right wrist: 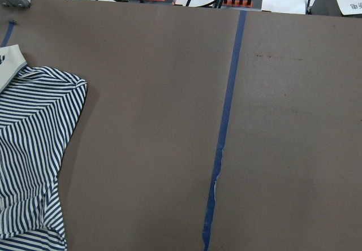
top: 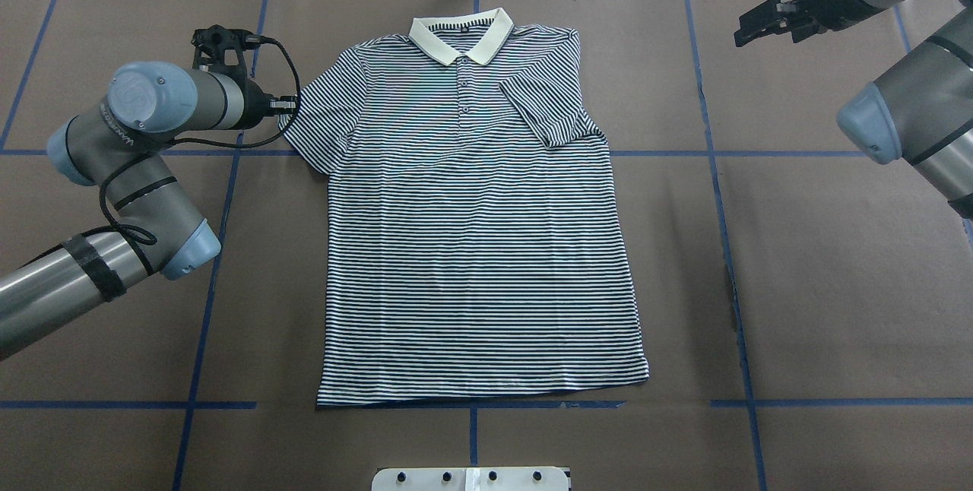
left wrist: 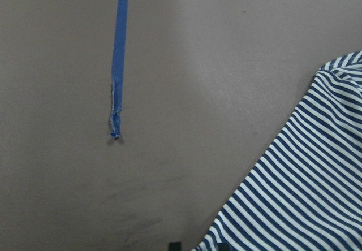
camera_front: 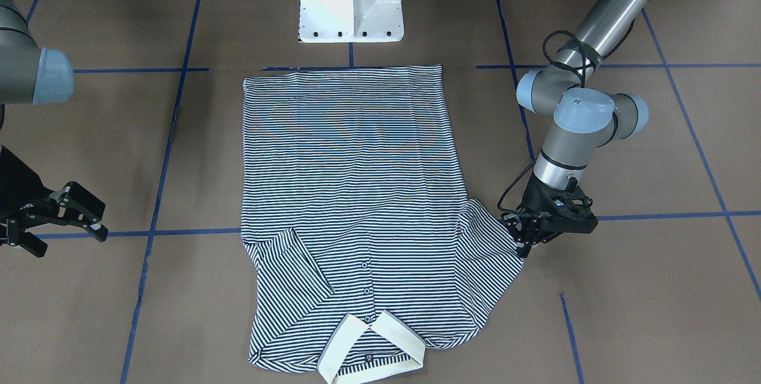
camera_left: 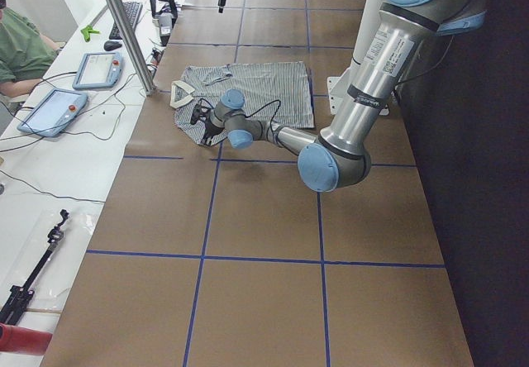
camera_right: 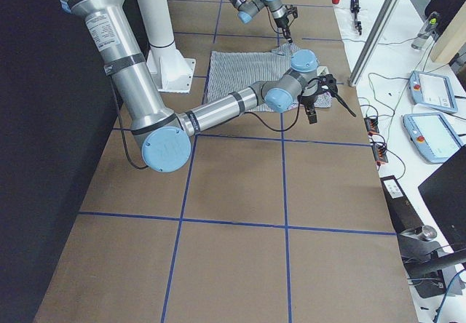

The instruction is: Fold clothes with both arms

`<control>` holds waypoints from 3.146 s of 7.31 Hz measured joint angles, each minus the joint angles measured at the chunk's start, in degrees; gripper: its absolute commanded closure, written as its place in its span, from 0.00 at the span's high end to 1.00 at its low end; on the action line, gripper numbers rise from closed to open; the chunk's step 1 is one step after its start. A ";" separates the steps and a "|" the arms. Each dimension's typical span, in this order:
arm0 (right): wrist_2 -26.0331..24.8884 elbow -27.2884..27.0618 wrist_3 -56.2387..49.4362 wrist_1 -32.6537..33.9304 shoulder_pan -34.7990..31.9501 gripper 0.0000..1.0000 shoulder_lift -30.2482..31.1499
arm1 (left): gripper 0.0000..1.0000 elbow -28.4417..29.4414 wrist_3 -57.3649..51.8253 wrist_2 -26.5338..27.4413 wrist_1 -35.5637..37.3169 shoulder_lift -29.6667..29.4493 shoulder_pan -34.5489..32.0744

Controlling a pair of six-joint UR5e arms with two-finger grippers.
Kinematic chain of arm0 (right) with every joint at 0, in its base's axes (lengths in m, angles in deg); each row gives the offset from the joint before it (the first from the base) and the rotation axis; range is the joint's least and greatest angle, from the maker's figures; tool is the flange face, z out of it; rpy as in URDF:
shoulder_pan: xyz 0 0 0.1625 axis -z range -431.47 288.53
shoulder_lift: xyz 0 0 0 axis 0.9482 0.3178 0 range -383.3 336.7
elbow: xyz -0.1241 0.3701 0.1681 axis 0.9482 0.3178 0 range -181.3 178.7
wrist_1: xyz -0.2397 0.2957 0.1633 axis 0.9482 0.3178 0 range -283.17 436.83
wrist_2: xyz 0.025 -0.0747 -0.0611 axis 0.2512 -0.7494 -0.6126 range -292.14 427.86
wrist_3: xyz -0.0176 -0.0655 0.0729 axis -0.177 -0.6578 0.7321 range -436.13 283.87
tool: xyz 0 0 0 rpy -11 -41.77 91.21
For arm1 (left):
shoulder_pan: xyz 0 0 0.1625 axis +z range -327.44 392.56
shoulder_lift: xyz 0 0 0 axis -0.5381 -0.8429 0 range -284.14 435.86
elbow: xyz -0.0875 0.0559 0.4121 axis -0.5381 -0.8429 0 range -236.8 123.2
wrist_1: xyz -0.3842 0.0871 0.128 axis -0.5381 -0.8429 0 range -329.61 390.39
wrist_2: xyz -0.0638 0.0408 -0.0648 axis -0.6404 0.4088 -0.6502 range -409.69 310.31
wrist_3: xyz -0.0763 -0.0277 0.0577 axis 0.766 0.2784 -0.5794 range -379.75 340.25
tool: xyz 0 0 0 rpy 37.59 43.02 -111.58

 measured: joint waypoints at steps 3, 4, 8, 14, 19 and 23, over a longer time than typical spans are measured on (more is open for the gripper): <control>-0.12 0.07 0.12 0.00 0.02 1.00 -0.01 | 0.00 -7.70 4.21 0.77 22.18 -7.91 2.72; -0.18 0.08 0.14 0.00 0.02 1.00 -0.01 | 0.00 -6.26 7.12 1.86 26.75 -11.94 4.37; -0.50 0.08 0.24 0.00 0.07 1.00 -0.21 | 1.00 8.24 11.96 4.72 30.39 -24.34 6.71; -3.65 -7.53 13.13 0.26 7.26 1.00 2.18 | 1.00 -9.60 2.21 -1.61 30.71 -14.99 6.87; -29.22 -28.06 38.29 8.97 37.49 0.82 11.95 | 1.00 -34.63 10.33 -1.21 30.33 4.73 17.08; -36.12 -33.55 42.89 10.09 47.11 0.83 17.29 | 0.52 -42.26 22.50 5.62 29.35 16.62 31.30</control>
